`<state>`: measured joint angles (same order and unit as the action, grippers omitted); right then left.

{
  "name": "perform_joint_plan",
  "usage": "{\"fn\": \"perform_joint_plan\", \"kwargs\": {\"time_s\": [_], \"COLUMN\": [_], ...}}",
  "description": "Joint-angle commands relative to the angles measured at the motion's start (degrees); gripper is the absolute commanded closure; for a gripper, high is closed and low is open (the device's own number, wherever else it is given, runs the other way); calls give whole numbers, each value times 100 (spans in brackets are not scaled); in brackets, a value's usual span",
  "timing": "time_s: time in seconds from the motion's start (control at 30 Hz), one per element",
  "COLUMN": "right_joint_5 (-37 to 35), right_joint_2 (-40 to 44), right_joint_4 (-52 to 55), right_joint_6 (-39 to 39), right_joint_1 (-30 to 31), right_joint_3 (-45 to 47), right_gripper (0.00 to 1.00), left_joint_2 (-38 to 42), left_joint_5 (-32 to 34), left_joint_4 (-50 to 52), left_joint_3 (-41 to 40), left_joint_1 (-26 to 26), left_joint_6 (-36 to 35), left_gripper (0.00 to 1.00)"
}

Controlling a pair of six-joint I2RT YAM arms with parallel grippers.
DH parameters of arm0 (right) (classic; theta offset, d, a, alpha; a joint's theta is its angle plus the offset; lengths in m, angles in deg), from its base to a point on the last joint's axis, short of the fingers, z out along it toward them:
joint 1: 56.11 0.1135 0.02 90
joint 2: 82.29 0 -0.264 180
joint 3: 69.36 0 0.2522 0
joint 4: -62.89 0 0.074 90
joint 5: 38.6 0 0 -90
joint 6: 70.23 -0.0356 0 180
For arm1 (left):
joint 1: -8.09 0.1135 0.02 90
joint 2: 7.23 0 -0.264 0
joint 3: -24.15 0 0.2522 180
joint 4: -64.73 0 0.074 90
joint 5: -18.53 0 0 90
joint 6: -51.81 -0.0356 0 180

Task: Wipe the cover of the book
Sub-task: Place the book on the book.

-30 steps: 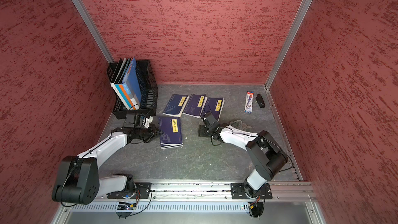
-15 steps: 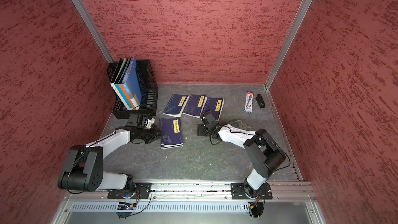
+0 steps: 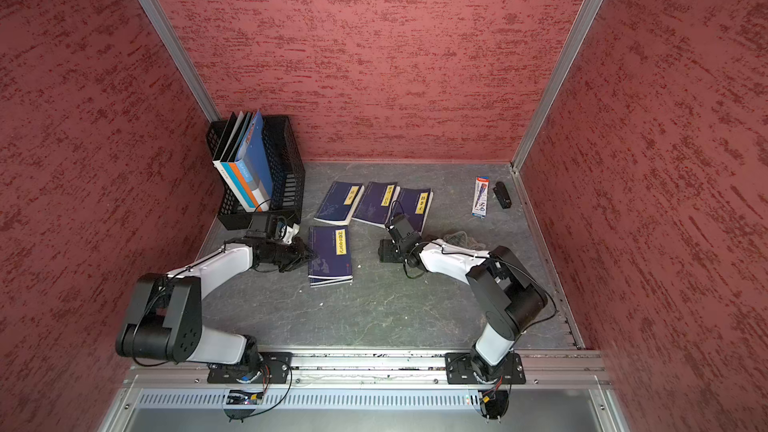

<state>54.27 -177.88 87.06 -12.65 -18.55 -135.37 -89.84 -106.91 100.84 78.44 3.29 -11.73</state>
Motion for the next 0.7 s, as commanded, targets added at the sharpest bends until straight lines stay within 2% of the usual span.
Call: {"fn": "perform_joint_plan", "kwargs": {"time_s": [0.0, 0.67], "right_joint_5": [82, 108], "right_joint_2": [-38, -26], "right_joint_4": [-145, -199], "right_joint_6": [78, 45], "right_joint_1": [26, 26], "right_joint_3": [-59, -7], "right_gripper": [35, 35], "left_joint_2": [-4, -76], "left_joint_5": [89, 484], "left_joint_4": [94, 410], "left_joint_3": [93, 262], "left_joint_1": [-17, -84], "left_joint_6": [-156, -325], "left_gripper": [78, 59]}}
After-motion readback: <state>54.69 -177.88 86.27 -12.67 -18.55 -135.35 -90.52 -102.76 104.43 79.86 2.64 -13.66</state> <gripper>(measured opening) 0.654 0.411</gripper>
